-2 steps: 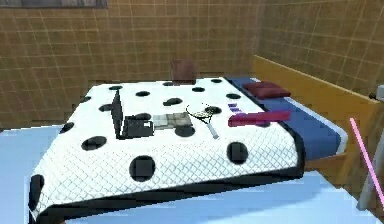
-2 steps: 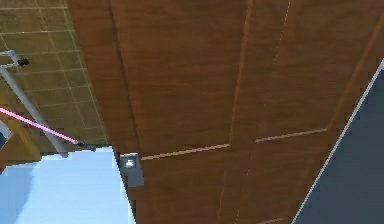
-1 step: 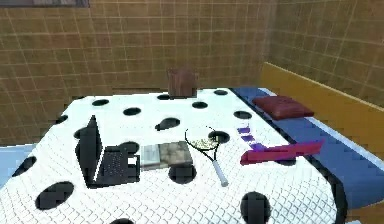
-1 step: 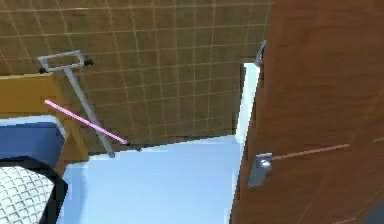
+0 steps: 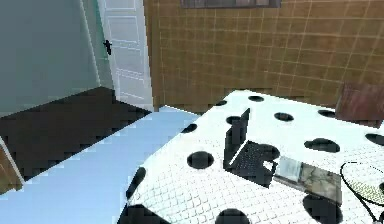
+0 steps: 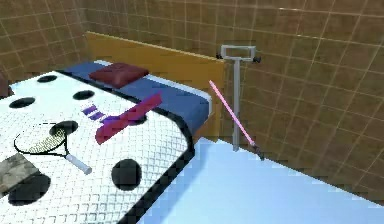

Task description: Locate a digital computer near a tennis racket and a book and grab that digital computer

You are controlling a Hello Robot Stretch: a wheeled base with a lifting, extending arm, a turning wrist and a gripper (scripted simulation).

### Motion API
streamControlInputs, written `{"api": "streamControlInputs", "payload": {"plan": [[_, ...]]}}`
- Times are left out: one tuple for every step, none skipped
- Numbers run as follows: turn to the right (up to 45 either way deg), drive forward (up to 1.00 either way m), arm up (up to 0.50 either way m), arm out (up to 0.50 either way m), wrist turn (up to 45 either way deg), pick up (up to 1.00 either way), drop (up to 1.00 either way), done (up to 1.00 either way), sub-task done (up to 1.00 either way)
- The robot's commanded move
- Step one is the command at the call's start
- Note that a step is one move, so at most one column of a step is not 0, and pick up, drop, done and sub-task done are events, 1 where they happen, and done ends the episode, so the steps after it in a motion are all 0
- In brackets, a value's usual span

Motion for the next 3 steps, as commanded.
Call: {"api": "streamControlInputs", "payload": {"plan": [[-45.0, 0.00, 0.00, 0.00, 0.0, 0.00, 0.00, 0.00, 0.00], [-21.0, 0.00, 0.00, 0.00, 0.0, 0.00, 0.00, 0.00, 0.00], [45.0, 0.00, 0.00, 0.00, 0.0, 0.00, 0.00, 0.00, 0.00]]}}
